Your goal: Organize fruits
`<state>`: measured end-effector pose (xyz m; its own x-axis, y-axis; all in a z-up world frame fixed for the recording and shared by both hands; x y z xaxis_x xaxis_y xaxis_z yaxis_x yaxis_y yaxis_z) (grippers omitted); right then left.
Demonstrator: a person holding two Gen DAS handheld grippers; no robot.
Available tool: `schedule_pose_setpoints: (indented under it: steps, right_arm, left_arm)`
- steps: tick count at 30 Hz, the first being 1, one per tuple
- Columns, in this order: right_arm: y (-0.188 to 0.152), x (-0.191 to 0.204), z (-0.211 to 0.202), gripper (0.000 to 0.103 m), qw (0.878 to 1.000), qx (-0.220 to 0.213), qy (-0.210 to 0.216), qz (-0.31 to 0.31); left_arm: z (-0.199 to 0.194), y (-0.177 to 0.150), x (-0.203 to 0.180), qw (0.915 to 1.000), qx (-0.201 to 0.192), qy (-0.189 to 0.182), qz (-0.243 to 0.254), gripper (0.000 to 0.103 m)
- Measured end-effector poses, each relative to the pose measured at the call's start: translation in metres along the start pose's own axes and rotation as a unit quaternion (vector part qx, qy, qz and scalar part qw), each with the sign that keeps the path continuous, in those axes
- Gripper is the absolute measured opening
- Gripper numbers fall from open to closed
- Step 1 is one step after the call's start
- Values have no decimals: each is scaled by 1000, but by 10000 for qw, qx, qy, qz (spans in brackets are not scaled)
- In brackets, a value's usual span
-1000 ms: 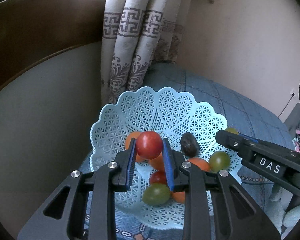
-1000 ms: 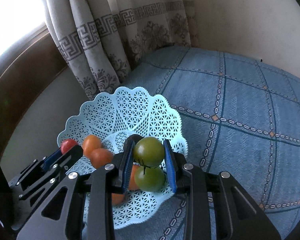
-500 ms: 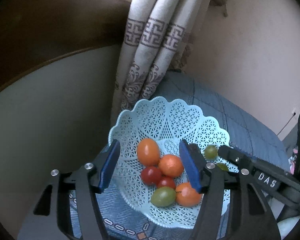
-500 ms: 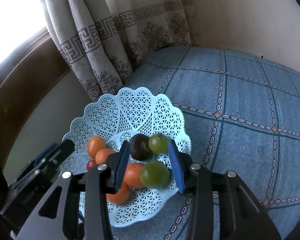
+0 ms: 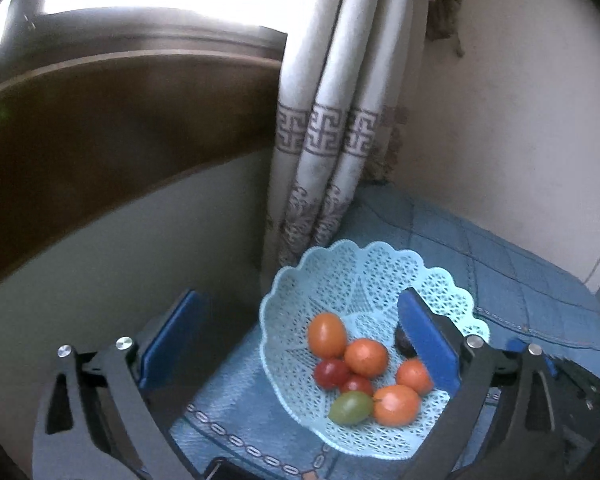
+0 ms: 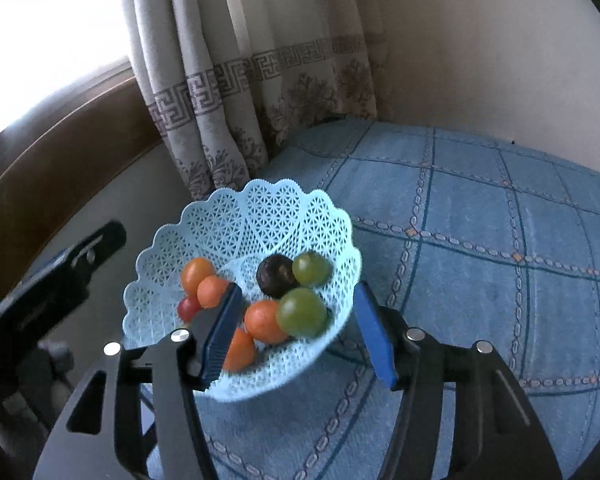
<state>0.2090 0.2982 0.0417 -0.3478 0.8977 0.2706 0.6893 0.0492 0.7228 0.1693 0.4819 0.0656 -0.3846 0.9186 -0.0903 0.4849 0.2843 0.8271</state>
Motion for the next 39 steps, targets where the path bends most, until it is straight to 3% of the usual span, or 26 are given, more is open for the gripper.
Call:
schedule_pose_setpoints:
  steps: [8,18,20,22,26,32,39]
  right_arm:
    - [-23,-4,-18,58,9997,-148,-128,-149]
    - [-39,10,-49,59,9970,-462,-267,-554]
    - [-40,13,-56,72,9959,-551,-318,-641]
    - [-41,16,-65,75,9943,-668,-355,-746]
    - [-42,19,-76,91,9930,-762,-380,-823]
    - [-47,22,-75,95,9931,-648,-511,-836]
    - [-51,29,-71,98,9892,-651,-791,-1049]
  left_arm:
    - [-6,0,-5,9989,-130,263,360,100]
    - [-30,0,-19,9966,-354,80,745,100]
    - [-37,-2,-23,9956,-387,-12,849,100]
    - [-46,-3,-28,9943,-450,-116,963,100]
    - [-60,-10,-32,9898,-549,-206,1300,100]
    - [-73,-18,-17,9830,-707,-50,1691,100]
    - [-60,-24,1,9851,-457,-29,1661,100]
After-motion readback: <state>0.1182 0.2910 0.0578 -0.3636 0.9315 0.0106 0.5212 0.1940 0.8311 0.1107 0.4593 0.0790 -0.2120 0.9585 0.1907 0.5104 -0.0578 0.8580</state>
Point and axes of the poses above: each gripper's, at about its wrist camera, not at the fingertips, and z roughly the way its jaws point, x to its left, y to its top, the point moved 5 cm from there along z, roughly the way its jaws point, and after that the axes turned 3 degrees about y, right-handed, at the moved point
